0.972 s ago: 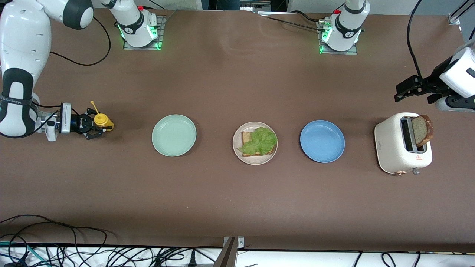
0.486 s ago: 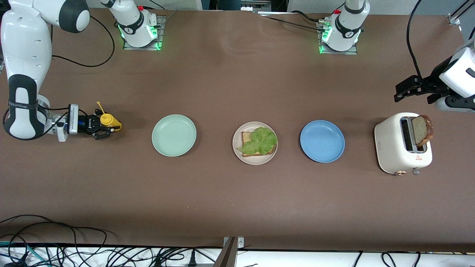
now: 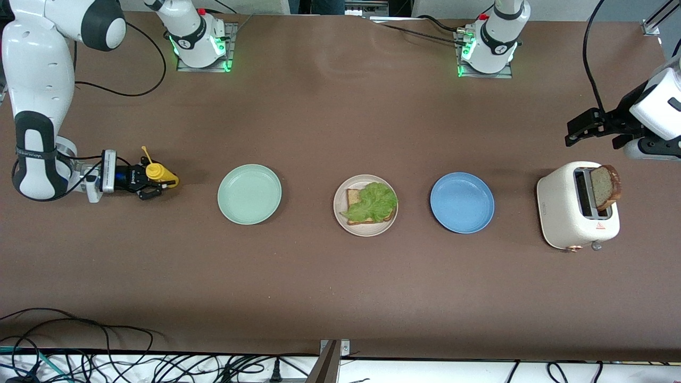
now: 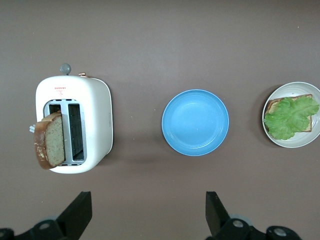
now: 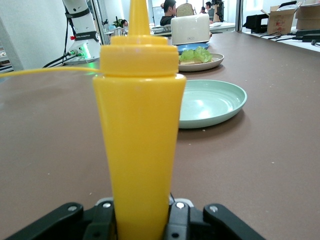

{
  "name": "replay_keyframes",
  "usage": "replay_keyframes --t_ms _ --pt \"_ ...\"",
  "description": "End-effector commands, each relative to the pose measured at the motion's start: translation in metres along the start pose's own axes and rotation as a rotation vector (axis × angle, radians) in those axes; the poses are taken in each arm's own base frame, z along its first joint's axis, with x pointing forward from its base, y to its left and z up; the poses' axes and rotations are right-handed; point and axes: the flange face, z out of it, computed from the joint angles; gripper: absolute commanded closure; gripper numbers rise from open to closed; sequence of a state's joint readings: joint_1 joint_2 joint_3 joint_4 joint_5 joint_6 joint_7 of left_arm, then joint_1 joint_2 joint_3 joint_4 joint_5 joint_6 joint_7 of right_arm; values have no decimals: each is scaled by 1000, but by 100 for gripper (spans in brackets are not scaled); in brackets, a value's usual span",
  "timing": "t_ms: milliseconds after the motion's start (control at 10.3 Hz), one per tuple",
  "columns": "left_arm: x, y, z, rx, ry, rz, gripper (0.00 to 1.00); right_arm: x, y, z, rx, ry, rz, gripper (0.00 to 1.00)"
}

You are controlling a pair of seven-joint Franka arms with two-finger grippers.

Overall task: Make sandwich on beige plate with both arms
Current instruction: 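Lower the mustard bottle onto the table and open the right gripper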

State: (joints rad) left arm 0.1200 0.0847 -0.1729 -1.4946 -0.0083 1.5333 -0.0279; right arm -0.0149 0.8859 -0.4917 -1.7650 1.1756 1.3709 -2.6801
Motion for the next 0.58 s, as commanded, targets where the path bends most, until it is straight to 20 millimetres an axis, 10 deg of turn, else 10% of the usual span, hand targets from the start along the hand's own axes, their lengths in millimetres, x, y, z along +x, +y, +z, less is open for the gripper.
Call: replay_keyframes --t_ms 0,486 --pt "-2 0 -3 -19 3 11 0 1 0 -2 -19 40 -6 13" --pt "-2 1 -3 -19 3 11 0 -7 -13 -30 -35 51 28 4"
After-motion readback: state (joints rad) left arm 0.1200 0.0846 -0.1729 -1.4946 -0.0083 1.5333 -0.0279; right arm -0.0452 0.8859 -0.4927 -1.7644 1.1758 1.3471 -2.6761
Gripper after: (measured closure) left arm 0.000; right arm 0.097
